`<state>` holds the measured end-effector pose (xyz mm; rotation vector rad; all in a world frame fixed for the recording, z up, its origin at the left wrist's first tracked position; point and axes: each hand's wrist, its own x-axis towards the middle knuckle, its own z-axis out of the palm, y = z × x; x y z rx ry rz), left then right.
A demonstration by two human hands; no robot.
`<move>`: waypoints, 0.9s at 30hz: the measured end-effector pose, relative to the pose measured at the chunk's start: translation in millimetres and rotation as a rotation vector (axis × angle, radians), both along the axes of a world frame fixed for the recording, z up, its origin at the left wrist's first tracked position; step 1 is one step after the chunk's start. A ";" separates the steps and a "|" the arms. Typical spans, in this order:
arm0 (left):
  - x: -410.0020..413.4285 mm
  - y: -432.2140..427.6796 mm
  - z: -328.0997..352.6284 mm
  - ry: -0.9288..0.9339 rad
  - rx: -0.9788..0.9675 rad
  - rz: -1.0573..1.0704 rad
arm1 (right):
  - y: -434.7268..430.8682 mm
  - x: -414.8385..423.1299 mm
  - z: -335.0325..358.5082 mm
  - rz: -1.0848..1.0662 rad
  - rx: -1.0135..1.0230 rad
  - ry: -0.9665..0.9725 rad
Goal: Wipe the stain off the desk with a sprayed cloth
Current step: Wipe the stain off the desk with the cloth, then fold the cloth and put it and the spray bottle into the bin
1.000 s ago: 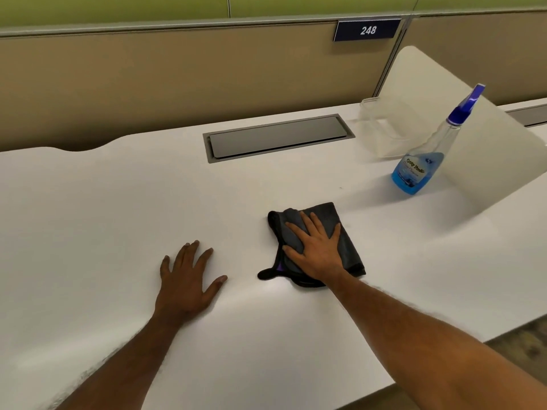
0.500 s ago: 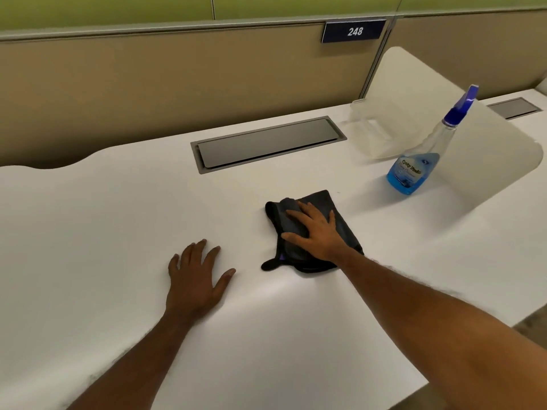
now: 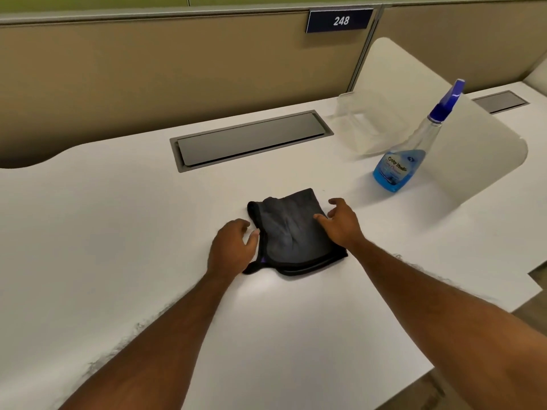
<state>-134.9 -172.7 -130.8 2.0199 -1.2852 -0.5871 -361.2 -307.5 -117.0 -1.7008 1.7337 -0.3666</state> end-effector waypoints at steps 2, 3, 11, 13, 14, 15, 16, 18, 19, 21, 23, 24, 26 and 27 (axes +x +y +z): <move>-20.6 -16.2 8.4 0.112 0.059 0.105 | -7.7 0.5 1.9 0.001 0.086 -0.063; -28.6 -23.3 11.2 0.160 0.093 0.144 | -11.5 0.7 3.3 -0.010 0.121 -0.086; -53.8 -51.0 11.1 0.370 0.153 0.296 | -23.3 -8.2 15.2 0.037 0.226 -0.240; -54.4 -50.1 10.2 0.482 0.069 0.309 | -22.4 -14.9 21.0 0.061 0.222 -0.281; -54.4 -48.0 10.7 0.525 0.024 0.319 | -21.5 -18.1 23.2 0.069 0.220 -0.293; -54.2 -45.8 12.0 0.545 -0.019 0.330 | -20.2 -21.5 25.1 0.068 0.210 -0.297; -54.2 -43.0 13.9 0.553 -0.059 0.341 | -18.2 -25.1 27.6 0.057 0.192 -0.302; -51.7 -36.0 19.1 0.565 -0.137 0.350 | -14.7 -32.2 35.1 0.008 0.146 -0.368; -48.9 -32.5 22.0 0.571 -0.177 0.345 | -13.5 -35.8 39.8 -0.022 0.124 -0.422; -40.8 -25.9 30.9 0.577 -0.251 0.313 | -11.6 -41.8 52.0 -0.050 0.075 -0.523; -33.9 -22.0 44.9 0.541 -0.313 0.252 | -9.3 -44.5 64.2 -0.012 0.036 -0.618; -31.2 -21.4 51.9 0.479 -0.346 0.214 | -7.9 -44.9 70.2 0.017 0.021 -0.653; -27.2 -20.4 66.3 0.285 -0.433 0.119 | -4.9 -45.8 82.2 0.067 0.001 -0.719; -25.3 -20.0 73.7 0.205 -0.469 0.058 | -4.4 -47.3 87.8 0.092 -0.003 -0.747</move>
